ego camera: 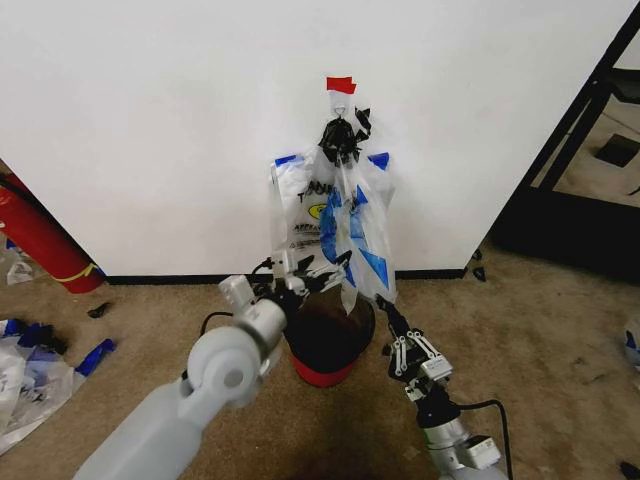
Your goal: Pick up the garbage bag from the wall and place it over the trash bin.
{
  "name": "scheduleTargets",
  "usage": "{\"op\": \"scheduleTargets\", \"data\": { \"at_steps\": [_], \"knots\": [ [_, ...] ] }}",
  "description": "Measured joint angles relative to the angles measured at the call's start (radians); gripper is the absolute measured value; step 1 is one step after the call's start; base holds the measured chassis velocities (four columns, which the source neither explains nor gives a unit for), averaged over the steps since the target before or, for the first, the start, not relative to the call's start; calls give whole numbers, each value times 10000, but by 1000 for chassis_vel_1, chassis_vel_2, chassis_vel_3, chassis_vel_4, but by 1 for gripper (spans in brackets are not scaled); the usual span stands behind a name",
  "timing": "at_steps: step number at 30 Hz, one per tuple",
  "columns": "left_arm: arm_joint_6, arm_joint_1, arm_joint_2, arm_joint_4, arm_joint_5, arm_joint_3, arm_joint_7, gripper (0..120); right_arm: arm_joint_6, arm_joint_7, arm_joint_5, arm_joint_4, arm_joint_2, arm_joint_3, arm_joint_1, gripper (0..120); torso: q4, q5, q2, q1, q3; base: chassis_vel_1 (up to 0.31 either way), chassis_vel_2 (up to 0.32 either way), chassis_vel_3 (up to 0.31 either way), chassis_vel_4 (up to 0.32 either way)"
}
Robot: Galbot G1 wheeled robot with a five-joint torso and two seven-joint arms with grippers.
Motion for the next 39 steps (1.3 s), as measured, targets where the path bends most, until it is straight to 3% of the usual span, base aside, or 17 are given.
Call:
{"op": "scheduleTargets", "data": {
  "at_steps": [7,11,30,39],
  "knots": [
    [-50,-201,-273,394,-111,16,-24,87,-40,46,63,46,-27,27,-7,0,0,1,0,-1,0,0,0,0,0],
    [-149,-98,-293,428,-4,-97,-18,68,-40,48,95,37,-18,35,-8,0,1,0,0,-1,-1,0,0,0,0],
    [-326,198,-268,221,274,-268,42,1,-75,77,72,34,10,20,22,0,0,0,0,-1,-1,0,0,0,0],
    [-348,476,-71,-290,297,-732,29,0,-248,347,-268,58,-4,1,169,0,0,0,0,-1,-1,0,0,0,0]
  ]
}}
